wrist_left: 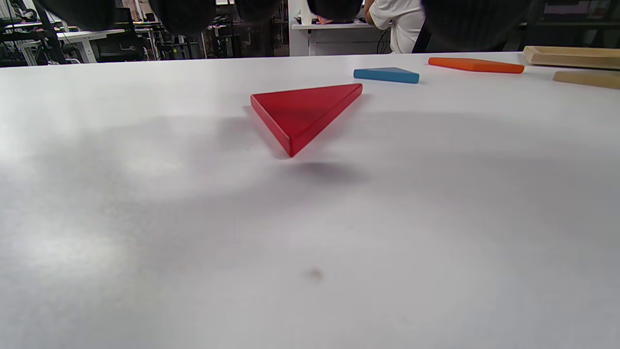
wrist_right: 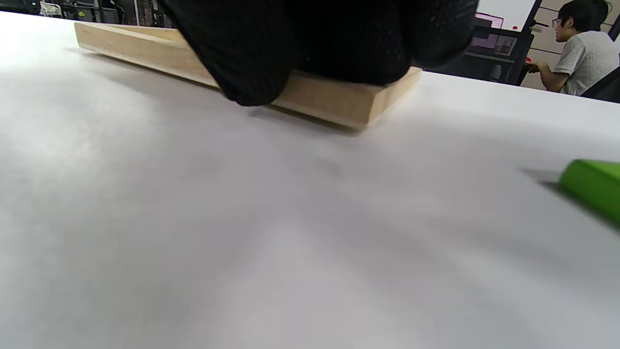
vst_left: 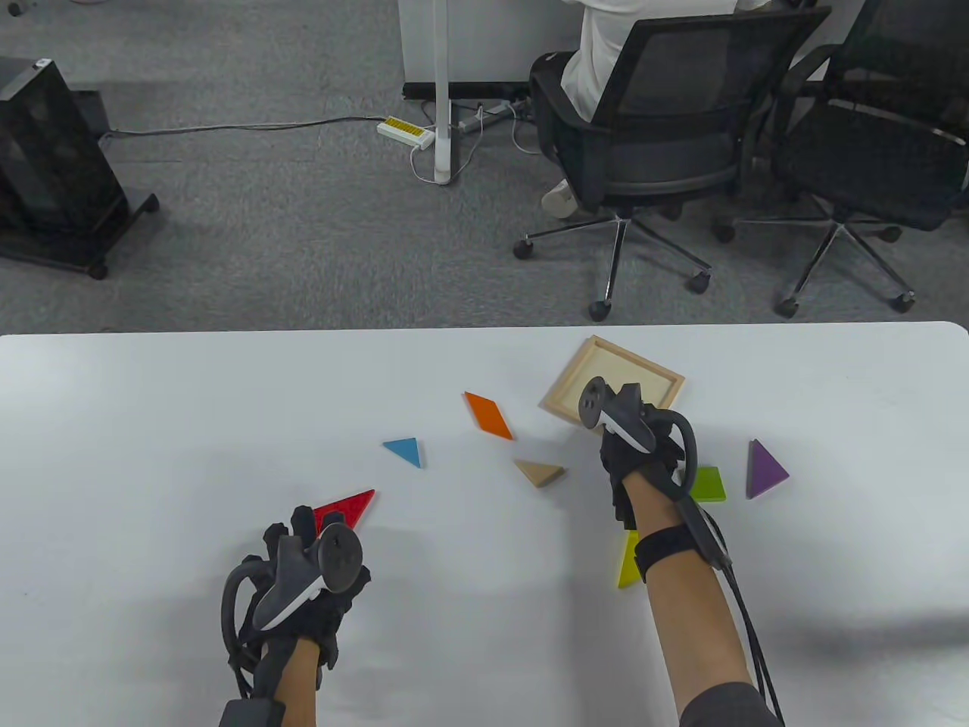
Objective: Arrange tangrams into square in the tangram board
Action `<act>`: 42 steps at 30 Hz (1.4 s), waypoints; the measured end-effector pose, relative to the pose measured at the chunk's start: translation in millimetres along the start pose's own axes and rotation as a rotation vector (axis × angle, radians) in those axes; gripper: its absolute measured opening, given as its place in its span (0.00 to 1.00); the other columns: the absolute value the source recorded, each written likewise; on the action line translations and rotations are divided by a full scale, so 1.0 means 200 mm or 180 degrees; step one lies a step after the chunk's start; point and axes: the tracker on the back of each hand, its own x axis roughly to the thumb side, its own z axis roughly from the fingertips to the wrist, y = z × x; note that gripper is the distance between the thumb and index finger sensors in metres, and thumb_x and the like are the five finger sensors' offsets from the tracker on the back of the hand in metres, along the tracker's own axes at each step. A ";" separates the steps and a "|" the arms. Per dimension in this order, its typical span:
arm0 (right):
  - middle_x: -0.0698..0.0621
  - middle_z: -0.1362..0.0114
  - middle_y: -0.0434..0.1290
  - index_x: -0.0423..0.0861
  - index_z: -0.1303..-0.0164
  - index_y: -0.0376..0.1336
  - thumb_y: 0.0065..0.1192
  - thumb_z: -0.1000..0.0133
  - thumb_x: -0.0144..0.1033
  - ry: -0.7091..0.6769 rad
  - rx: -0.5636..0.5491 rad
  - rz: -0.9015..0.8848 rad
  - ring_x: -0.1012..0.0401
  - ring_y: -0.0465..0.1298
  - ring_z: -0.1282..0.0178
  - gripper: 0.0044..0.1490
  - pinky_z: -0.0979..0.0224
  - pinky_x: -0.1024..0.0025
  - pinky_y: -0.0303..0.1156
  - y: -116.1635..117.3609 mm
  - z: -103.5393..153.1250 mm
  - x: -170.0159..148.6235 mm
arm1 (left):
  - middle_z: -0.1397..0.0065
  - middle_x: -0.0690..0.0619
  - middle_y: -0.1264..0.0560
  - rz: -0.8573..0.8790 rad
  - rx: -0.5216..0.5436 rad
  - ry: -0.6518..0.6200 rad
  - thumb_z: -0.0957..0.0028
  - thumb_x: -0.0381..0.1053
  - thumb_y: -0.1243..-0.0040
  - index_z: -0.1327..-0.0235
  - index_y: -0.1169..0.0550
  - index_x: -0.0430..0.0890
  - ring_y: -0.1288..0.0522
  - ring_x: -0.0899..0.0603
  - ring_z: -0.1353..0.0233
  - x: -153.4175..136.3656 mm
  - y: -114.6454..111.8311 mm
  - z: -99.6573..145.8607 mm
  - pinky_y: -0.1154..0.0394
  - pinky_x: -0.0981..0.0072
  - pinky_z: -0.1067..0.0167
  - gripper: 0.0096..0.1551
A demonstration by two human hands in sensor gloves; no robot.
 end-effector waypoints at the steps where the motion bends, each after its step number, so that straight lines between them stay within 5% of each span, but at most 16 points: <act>1: 0.49 0.27 0.71 0.48 0.29 0.65 0.68 0.43 0.31 -0.0011 -0.0014 -0.0001 0.48 0.70 0.33 0.29 0.19 0.44 0.62 -0.01 0.00 0.00 | 0.13 0.30 0.51 -0.0007 0.0000 -0.0003 0.45 0.65 0.47 0.14 0.45 0.44 0.46 0.15 0.20 0.00 0.00 0.00 0.40 0.15 0.36 0.50; 11: 0.46 0.28 0.71 0.45 0.30 0.65 0.63 0.45 0.29 -0.0288 -0.0244 0.0135 0.47 0.70 0.34 0.30 0.21 0.41 0.63 -0.20 0.16 0.01 | 0.13 0.30 0.51 -0.0003 0.0033 0.0011 0.45 0.65 0.47 0.14 0.45 0.44 0.46 0.15 0.20 -0.02 0.01 -0.01 0.40 0.14 0.36 0.50; 23: 0.45 0.29 0.72 0.44 0.31 0.65 0.63 0.46 0.29 -0.0799 -0.0755 0.0174 0.46 0.71 0.36 0.30 0.23 0.40 0.64 -0.41 0.52 0.10 | 0.13 0.30 0.51 -0.0035 0.0073 -0.0036 0.45 0.65 0.47 0.14 0.45 0.44 0.46 0.15 0.20 -0.01 0.02 -0.02 0.41 0.14 0.37 0.50; 42: 0.45 0.30 0.72 0.44 0.32 0.65 0.63 0.47 0.30 -0.1361 -0.1194 0.0294 0.46 0.72 0.37 0.30 0.24 0.41 0.66 -0.31 1.09 0.21 | 0.13 0.30 0.51 -0.0033 0.0145 -0.0161 0.45 0.65 0.47 0.14 0.45 0.44 0.46 0.15 0.20 0.02 0.05 0.00 0.40 0.14 0.37 0.50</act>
